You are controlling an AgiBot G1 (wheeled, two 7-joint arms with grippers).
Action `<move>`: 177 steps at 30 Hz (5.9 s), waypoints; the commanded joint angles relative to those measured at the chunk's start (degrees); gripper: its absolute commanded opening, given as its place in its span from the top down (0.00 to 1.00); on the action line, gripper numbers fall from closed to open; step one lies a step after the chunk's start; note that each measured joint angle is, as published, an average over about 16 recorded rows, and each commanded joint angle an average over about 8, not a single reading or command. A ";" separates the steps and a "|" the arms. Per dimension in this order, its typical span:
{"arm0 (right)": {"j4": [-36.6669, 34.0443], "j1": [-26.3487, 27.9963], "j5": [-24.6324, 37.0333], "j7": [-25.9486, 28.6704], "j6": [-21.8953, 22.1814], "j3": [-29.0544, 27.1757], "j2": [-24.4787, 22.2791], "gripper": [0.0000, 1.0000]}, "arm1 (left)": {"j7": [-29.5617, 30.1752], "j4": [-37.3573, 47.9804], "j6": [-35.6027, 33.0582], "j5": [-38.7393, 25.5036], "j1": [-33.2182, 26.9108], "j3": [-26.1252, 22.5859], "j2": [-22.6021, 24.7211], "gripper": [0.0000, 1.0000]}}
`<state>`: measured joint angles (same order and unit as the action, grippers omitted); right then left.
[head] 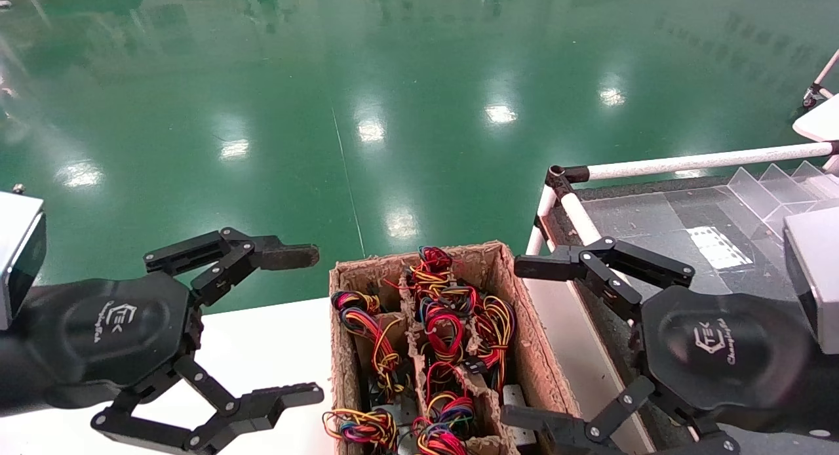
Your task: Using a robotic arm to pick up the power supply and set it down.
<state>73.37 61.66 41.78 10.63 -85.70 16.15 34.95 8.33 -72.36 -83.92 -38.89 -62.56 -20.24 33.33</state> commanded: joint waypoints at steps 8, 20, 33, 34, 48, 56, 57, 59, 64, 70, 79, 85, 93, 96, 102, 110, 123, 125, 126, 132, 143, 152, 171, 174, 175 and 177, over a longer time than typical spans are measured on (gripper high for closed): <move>0.00 0.00 0.00 0.00 0.00 0.00 0.00 0.00 | 0.00 0.00 0.00 0.00 0.00 0.00 0.00 0.14; 0.00 0.00 0.00 0.00 0.00 0.00 0.00 0.00 | 0.00 0.00 0.00 0.00 0.00 0.00 0.00 1.00; 0.00 0.00 0.00 0.00 0.00 0.00 0.00 0.00 | 0.00 0.00 0.00 0.00 0.00 0.00 0.00 1.00; 0.00 0.00 0.00 0.00 0.00 0.00 0.00 0.00 | 0.00 0.00 0.00 0.00 0.00 0.00 0.00 1.00; 0.00 0.00 0.00 0.00 0.00 0.00 0.00 0.00 | 0.00 0.00 0.00 0.00 0.00 0.00 0.00 1.00; 0.00 0.00 0.00 0.00 0.00 0.00 0.00 0.00 | 0.00 0.00 0.00 0.00 0.00 0.00 0.00 1.00; 0.00 0.00 0.00 0.00 0.00 0.00 0.00 0.00 | 0.00 0.00 0.00 0.00 0.00 0.00 0.00 1.00; 0.00 0.00 0.00 0.00 0.00 0.00 0.00 0.00 | 0.00 0.00 0.00 0.00 0.00 0.00 0.00 1.00; 0.00 0.00 0.00 0.00 0.00 0.00 0.00 0.00 | 0.00 0.00 0.00 0.00 0.00 0.00 0.00 1.00; 0.00 0.00 0.00 0.00 0.00 0.00 0.00 0.00 | 0.00 0.00 0.00 0.00 0.00 0.00 0.00 0.44; 0.00 0.00 0.00 0.00 0.00 0.00 0.00 0.00 | 0.00 0.00 0.00 0.00 0.00 0.00 0.00 0.00; 0.03 -0.01 0.01 0.02 0.00 -0.02 0.01 0.00 | 0.00 0.00 0.00 0.00 0.00 0.00 0.00 0.00; -0.66 0.14 1.11 0.18 0.63 0.43 0.10 0.00 | 0.00 0.01 0.00 0.00 0.00 0.00 0.00 0.00; -1.46 0.58 2.55 0.33 1.07 1.05 0.34 0.00 | 0.00 0.01 0.00 0.00 -0.01 -0.01 0.00 0.00; -4.10 3.56 9.53 1.55 3.06 3.83 1.22 0.00 | -0.01 0.01 0.00 0.00 -0.01 -0.01 0.00 0.00; -11.09 13.98 23.54 4.57 2.67 10.52 5.35 0.00 | -0.01 0.01 0.00 0.01 -0.01 -0.01 0.00 0.00; -26.73 27.42 40.05 -2.38 -1.78 19.94 15.84 0.00 | -0.01 0.01 0.00 0.01 -0.01 -0.02 0.00 0.00; -28.42 27.87 41.02 -4.15 -1.16 20.42 16.92 0.00 | -0.01 0.01 0.00 0.01 -0.01 -0.02 0.00 0.00; -29.19 28.00 41.44 -5.06 -0.70 20.59 17.42 0.00 | -0.01 0.01 0.00 0.01 -0.01 -0.02 0.00 0.00; -32.87 28.23 43.25 -9.44 2.23 21.20 19.95 0.00 | -0.02 0.01 0.00 0.01 -0.01 -0.03 0.00 0.00; -39.51 29.25 45.52 -14.44 5.89 22.11 23.97 1.00 | -0.02 0.01 0.00 0.02 -0.02 -0.03 -0.01 0.00; -44.63 31.14 46.96 -17.50 6.13 23.11 26.91 1.00 | -0.02 0.01 0.01 0.02 -0.02 -0.04 -0.01 0.00; -52.14 34.17 48.49 -22.76 5.37 24.26 30.03 1.00 | -0.03 0.01 0.01 0.03 -0.02 -0.05 -0.01 0.00; -52.89 34.59 48.80 -23.29 5.20 24.46 30.18 1.00 | -0.03 0.01 0.01 0.03 -0.02 -0.05 -0.01 0.00; -53.13 34.71 48.88 -23.45 5.13 24.52 30.23 1.00 | -0.03 0.01 0.01 0.03 -0.02 -0.05 -0.01 0.00; -53.59 34.93 49.03 -23.76 5.01 24.62 30.30 1.00 | -0.03 0.01 0.01 0.03 -0.02 -0.05 -0.02 0.00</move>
<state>19.84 96.51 90.70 -13.07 -80.76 40.70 65.23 8.30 -72.35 -83.91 -38.86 -62.58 -20.29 33.31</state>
